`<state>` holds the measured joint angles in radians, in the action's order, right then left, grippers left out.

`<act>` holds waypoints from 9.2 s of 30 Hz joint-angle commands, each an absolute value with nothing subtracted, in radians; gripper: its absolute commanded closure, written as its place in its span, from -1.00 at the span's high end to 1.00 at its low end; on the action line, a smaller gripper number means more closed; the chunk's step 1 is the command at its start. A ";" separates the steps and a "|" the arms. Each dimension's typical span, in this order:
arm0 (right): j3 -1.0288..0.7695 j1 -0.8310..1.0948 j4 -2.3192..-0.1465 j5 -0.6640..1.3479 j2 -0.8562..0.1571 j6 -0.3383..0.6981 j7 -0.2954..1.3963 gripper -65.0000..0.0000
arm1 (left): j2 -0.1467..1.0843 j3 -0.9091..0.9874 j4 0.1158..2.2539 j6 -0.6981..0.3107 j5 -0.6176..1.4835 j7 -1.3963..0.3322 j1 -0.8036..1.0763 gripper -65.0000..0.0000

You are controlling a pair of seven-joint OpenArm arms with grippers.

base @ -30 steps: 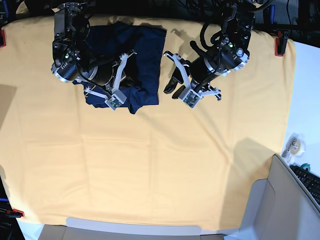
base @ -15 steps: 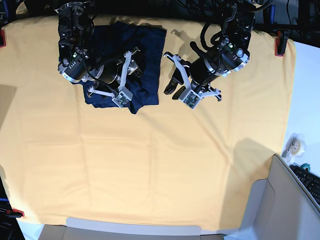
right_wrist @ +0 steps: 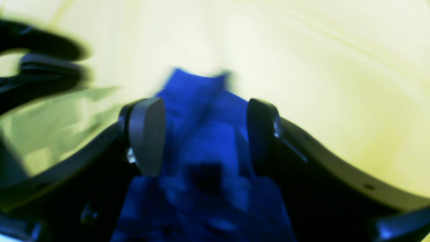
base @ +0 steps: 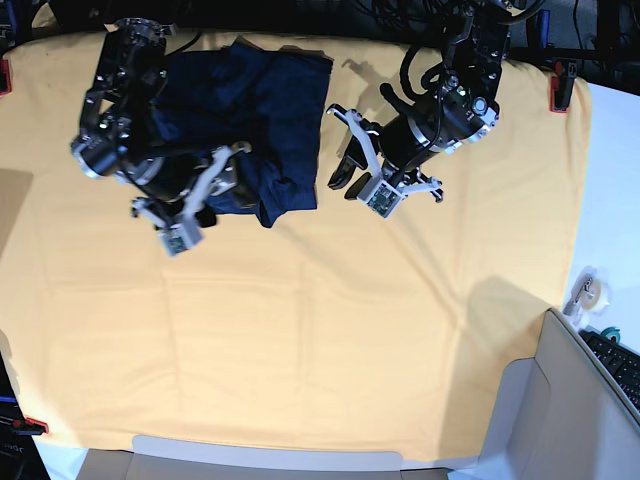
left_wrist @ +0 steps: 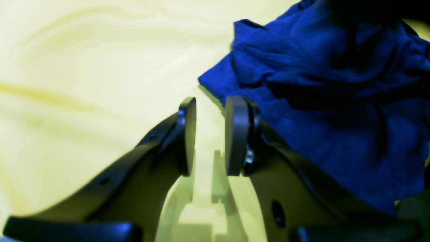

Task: Fold the T-shirt properly
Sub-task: 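Fold the held end over the bundle toward the left gripper, then tuck the folded end down with the right gripper and withdraw, then move the left gripper over the bundle and grasp its edge, then press and straighten the bundle's edge with the left gripper, then open the left gripper and lift it away from the bundle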

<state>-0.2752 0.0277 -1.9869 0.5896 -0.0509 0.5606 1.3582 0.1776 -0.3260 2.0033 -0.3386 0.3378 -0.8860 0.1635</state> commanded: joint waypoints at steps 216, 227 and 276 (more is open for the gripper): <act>-0.418 0.005 -1.837 0.565 -0.110 0.674 1.257 -1.00 | 0.074 -0.967 2.087 -0.294 -0.499 -1.139 0.120 -0.95; -0.418 0.025 -1.837 0.565 -0.093 0.674 1.257 -1.00 | 0.051 -1.009 1.957 -0.294 -0.498 -1.132 0.051 -0.95; -0.420 -0.005 -1.836 0.556 -0.101 0.674 1.257 -1.00 | 0.220 -0.415 2.068 -0.510 -0.538 -1.136 0.188 -0.94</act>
<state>-0.4168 0.0082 -1.8183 0.5457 -0.0898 0.6735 1.2778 0.2176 -0.4149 2.0487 -0.5175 -0.5262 -1.1412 0.1940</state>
